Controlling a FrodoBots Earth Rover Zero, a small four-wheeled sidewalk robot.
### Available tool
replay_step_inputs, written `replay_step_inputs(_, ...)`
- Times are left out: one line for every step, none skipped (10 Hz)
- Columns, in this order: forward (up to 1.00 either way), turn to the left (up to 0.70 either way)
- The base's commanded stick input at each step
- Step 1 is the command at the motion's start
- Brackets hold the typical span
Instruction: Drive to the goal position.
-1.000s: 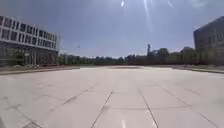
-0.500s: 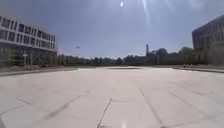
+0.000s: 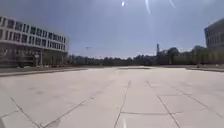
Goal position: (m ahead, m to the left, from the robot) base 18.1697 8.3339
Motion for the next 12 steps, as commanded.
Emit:
replay_step_inputs(0.85,0.0)
replay_step_inputs(0.85,0.0)
replay_step_inputs(0.85,0.0)
replay_step_inputs(0.85,0.0)
replay_step_inputs(0.85,0.0)
replay_step_inputs(0.85,0.0)
replay_step_inputs(0.85,0.0)
replay_step_inputs(0.85,0.0)
replay_step_inputs(0.85,0.0)
replay_step_inputs(0.85,0.0)
replay_step_inputs(0.85,0.0)
replay_step_inputs(0.85,0.0)
